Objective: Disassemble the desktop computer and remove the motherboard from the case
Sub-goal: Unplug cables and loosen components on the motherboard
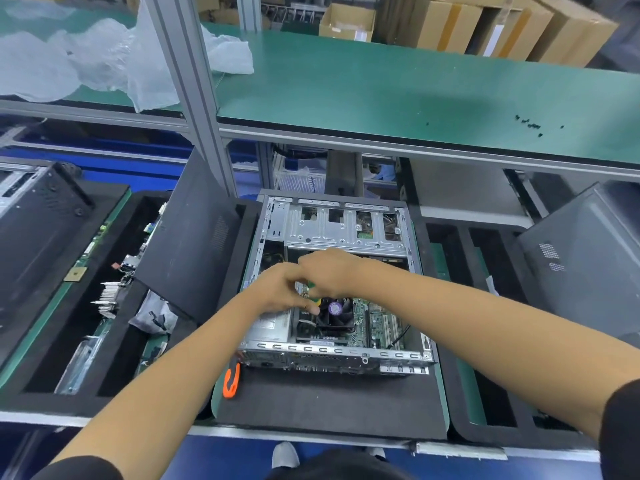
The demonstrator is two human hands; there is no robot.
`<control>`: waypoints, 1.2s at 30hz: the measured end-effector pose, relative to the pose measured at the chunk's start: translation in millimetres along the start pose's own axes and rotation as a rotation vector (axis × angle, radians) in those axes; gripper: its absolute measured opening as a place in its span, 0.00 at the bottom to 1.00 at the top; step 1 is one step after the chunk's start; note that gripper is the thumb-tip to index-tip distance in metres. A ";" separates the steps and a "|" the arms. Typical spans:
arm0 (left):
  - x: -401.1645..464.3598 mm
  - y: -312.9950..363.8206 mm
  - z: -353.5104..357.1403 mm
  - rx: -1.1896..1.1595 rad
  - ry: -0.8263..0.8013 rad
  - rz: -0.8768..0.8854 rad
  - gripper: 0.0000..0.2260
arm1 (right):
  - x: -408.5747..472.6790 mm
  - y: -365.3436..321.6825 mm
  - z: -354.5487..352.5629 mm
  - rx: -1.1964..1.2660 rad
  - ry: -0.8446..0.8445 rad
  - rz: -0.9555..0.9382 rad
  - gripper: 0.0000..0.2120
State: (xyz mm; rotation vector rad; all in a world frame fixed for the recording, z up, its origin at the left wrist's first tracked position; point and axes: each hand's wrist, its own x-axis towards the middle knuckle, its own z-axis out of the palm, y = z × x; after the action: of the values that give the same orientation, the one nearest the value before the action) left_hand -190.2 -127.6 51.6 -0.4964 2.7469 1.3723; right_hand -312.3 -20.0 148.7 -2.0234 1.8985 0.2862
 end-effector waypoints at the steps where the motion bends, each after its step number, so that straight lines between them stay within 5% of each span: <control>1: -0.1 0.0 -1.7 -0.001 -0.034 0.015 0.22 | -2.6 1.9 -1.8 -0.013 -0.011 -0.049 0.11; 4: 4.7 -3.7 -2.7 0.048 -0.071 -0.066 0.18 | -11.2 5.9 -7.0 -0.112 -0.030 -0.275 0.14; 9: 5.4 -5.4 -1.8 0.041 -0.058 -0.045 0.16 | -12.0 5.5 -7.1 -0.225 0.012 -0.367 0.14; 15: -2.1 -3.5 2.7 0.062 0.027 -0.030 0.17 | -5.8 -0.7 4.4 0.018 0.100 -0.116 0.17; 19: 1.4 1.1 5.0 0.164 0.044 -0.066 0.31 | -2.5 -0.3 4.8 -0.076 0.089 0.073 0.13; 24: -3.2 -0.7 7.2 0.026 0.082 -0.064 0.26 | 0.6 -3.6 3.1 0.053 0.031 -0.010 0.10; 31: 3.4 2.5 -5.6 -0.109 -0.093 -0.085 0.23 | -12.0 1.0 -3.8 -0.035 0.018 -0.268 0.15; 36: -0.2 2.2 -4.3 -0.151 -0.085 -0.099 0.21 | -7.1 0.4 -1.0 -0.081 0.037 -0.261 0.16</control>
State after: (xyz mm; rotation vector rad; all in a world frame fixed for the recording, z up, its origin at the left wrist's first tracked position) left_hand -190.2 -129.7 56.0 -0.5595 2.5287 1.5461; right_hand -313.4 -13.8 152.3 -2.3141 1.6416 0.2624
